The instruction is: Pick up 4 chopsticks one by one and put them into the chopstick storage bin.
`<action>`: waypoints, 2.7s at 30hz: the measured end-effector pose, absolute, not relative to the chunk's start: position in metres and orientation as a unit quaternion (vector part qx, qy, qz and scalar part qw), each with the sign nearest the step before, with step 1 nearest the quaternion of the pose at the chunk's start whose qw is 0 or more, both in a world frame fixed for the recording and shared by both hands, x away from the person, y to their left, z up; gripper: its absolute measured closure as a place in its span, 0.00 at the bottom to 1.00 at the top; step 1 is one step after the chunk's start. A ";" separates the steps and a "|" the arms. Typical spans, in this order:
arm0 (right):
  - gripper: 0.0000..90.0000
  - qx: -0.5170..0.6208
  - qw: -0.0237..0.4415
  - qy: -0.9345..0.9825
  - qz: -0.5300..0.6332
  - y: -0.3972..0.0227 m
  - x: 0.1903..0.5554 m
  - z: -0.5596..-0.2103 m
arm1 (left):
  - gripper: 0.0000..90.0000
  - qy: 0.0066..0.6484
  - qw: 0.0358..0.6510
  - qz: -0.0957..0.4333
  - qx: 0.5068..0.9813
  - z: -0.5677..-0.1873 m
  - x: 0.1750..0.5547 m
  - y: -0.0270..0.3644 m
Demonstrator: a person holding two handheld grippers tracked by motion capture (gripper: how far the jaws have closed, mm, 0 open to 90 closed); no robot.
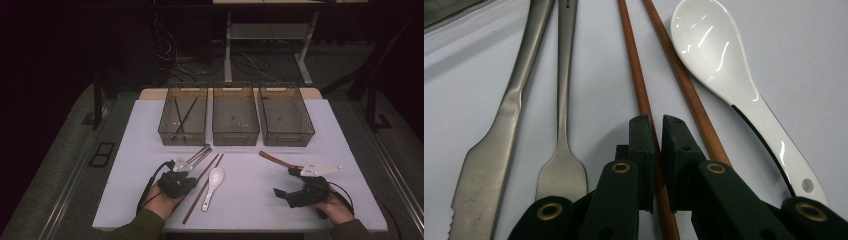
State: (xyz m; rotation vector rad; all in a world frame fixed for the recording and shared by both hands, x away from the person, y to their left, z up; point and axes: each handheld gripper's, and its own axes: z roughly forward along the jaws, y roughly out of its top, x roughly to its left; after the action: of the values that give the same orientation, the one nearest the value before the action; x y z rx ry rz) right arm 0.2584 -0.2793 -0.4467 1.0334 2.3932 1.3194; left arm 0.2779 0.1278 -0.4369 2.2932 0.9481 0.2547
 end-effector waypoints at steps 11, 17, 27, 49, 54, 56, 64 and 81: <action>0.07 0.352 0.110 0.814 0.448 -0.279 0.258 -0.447 | 0.91 0.381 0.332 0.080 0.859 -0.440 0.279 0.133; 0.07 0.352 0.111 0.815 0.447 -0.279 0.259 -0.447 | 0.92 0.380 0.324 0.092 0.862 -0.440 0.277 0.131; 0.07 0.351 0.110 0.815 0.448 -0.279 0.258 -0.447 | 0.93 0.385 0.321 0.096 0.860 -0.438 0.278 0.130; 0.07 0.350 0.109 0.815 0.448 -0.279 0.258 -0.447 | 0.93 0.372 0.369 0.089 0.847 -0.420 0.279 0.137; 0.07 0.351 0.109 0.815 0.448 -0.279 0.259 -0.447 | 0.93 0.371 0.381 0.077 0.844 -0.413 0.282 0.137; 0.07 0.350 0.109 0.816 0.448 -0.280 0.259 -0.447 | 0.93 0.368 0.383 0.073 0.844 -0.409 0.284 0.136; 0.07 0.352 0.108 0.815 0.448 -0.280 0.259 -0.447 | 0.93 0.339 0.398 0.067 0.850 -0.393 0.300 0.132; 0.07 0.353 0.106 0.814 0.449 -0.280 0.259 -0.447 | 0.93 0.306 0.423 0.074 0.850 -0.352 0.350 0.128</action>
State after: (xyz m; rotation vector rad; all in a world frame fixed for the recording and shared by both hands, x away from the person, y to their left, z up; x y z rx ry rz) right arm 0.2587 -0.2801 -0.4468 1.0394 2.3973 1.3220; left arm 0.3502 0.1283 -0.3525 2.1260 0.7650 0.1859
